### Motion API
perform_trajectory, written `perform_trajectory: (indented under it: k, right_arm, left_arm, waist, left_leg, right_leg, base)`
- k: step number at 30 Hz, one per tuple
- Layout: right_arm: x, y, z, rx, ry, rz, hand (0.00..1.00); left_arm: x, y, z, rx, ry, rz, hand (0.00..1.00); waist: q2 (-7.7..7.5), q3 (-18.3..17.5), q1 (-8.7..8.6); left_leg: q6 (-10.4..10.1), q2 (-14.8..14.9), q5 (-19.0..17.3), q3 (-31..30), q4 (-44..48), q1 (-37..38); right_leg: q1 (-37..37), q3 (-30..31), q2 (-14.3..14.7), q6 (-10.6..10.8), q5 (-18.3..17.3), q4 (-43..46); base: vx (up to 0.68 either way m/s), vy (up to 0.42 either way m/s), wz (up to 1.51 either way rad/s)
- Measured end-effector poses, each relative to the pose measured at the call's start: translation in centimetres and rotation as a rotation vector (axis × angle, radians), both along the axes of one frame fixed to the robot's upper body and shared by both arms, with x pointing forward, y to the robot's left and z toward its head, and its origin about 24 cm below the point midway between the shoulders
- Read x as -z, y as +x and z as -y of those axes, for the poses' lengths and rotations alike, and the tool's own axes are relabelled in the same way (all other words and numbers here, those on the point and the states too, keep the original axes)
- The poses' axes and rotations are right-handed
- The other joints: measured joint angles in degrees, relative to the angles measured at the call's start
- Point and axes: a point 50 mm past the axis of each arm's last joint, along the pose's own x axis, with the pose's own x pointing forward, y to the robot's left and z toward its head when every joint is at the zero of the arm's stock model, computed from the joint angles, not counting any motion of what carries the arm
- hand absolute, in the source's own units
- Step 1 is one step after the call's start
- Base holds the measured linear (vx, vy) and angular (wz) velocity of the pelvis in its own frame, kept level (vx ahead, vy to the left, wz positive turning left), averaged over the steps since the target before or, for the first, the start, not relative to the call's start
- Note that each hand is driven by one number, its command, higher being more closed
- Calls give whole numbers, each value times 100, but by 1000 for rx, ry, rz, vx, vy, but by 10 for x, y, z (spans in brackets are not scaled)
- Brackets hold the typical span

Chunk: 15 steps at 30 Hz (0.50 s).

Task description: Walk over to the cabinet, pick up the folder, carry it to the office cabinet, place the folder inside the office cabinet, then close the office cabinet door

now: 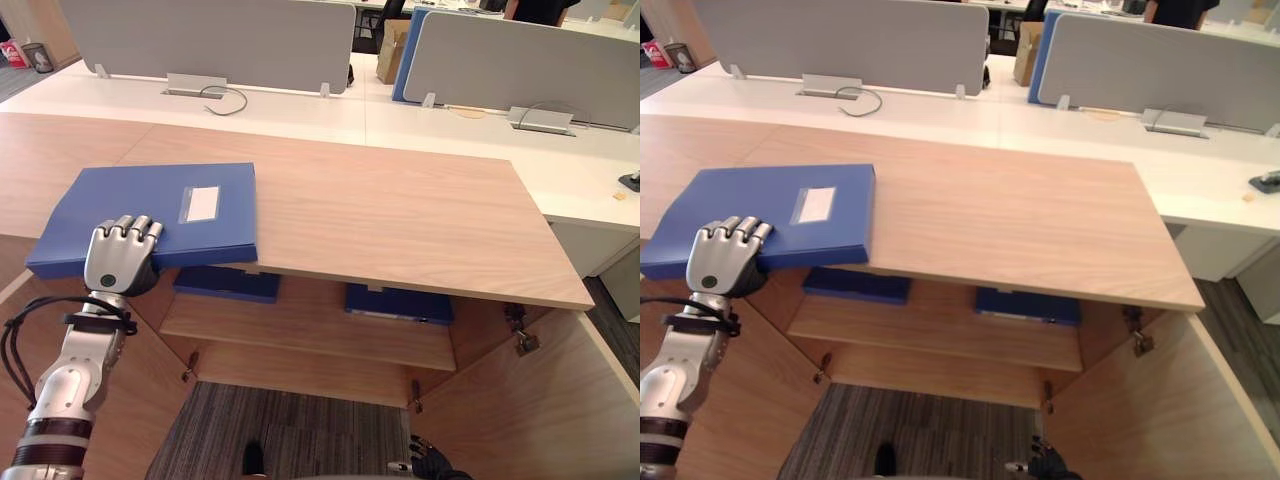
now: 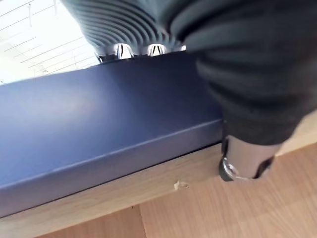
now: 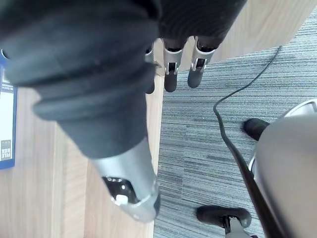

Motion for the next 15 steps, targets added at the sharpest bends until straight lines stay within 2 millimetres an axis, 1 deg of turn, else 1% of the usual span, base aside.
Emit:
perform_trajectory:
  k: [2,3,4,5,6,7,8,9,10,11,12,14,15]
  right_arm:
    - [0,0,0,1,1,0,0]
    - [0,0,-2,2,5,-3,0]
    - [1,0,-3,6,9,-5,0]
    - [1,0,-4,7,11,-6,0]
    - [2,-1,-8,11,20,-10,0]
    - [3,-4,-11,16,29,-17,0]
    - [3,-5,-12,18,33,-22,0]
    - [4,-8,-13,32,42,-30,0]
    - [4,-11,-12,60,51,-34,0]
    - [4,-13,-9,109,62,-32,0]
    - [4,-14,-8,129,66,-31,0]
    - [5,-15,-5,187,72,-29,0]
    - [4,-15,-5,195,72,-27,0]
  left_arm:
    - [-5,-5,20,62,-50,52,100]
    - [-8,-12,43,130,-124,99,100]
    - [-10,-19,61,190,-215,128,100]
    - [-10,-21,67,208,-246,135,100]
    - [-11,-31,89,289,-358,150,100]
    - [-14,-42,108,386,-513,170,100]
    - [-17,-47,116,434,-584,180,100]
    - [-23,-55,129,533,-760,192,100]
    - [-28,-60,135,595,-874,198,100]
    - [-31,-62,138,684,-1055,180,100]
    - [-33,-62,138,711,-1113,179,100]
    - [-32,-63,131,853,-1443,114,100]
    - [-31,-63,129,883,-1518,100,100]
  waist:
    - [0,-5,-2]
    - [2,-7,-7]
    - [5,-4,-7]
    - [5,-3,-7]
    - [8,-1,-20]
    - [15,2,-28]
    - [19,3,-28]
    - [43,-6,-28]
    - [76,-28,-35]
    - [131,-58,-46]
    - [155,-49,-51]
    - [210,-63,-61]
    - [213,-57,-61]
  left_leg:
    - [0,-5,1,-1,1,-6]
    - [0,-6,2,-1,1,-25]
    - [0,-9,2,0,1,-33]
    - [0,-9,2,1,2,-35]
    - [0,-8,2,14,2,-37]
    - [0,-2,2,37,2,-41]
    - [0,2,2,54,3,-42]
    - [1,12,3,82,3,-50]
    - [4,15,6,92,3,-79]
    - [18,18,22,99,3,-129]
    - [21,18,25,109,4,-129]
    - [24,13,25,160,4,-113]
    - [28,13,27,170,4,-116]
  right_leg:
    - [-7,1,-10,1,1,9]
    - [-28,2,-16,4,3,41]
    - [-39,7,-22,4,3,57]
    - [-43,9,-23,4,3,61]
    - [-49,30,-26,4,3,73]
    - [-54,60,-26,3,3,93]
    - [-68,83,-26,3,2,107]
    - [-121,124,-28,0,1,141]
    - [-161,138,-32,-3,-1,171]
    - [-230,149,-40,-3,-1,205]
    - [-241,159,-46,-3,-1,223]
    - [-287,217,-75,-3,-2,279]
    - [-308,230,-81,-3,-2,294]
  base:
    - [0,0,0]
    - [0,0,0]
    - [0,0,0]
    - [0,5,-3]
    - [4,3,-7]
    - [4,3,-9]
    - [1,-1,-12]
    - [-12,0,-11]
    - [-20,6,-10]
    - [-18,6,-6]
    - [-21,16,-9]
    - [-28,19,-11]
    - [-31,18,-10]
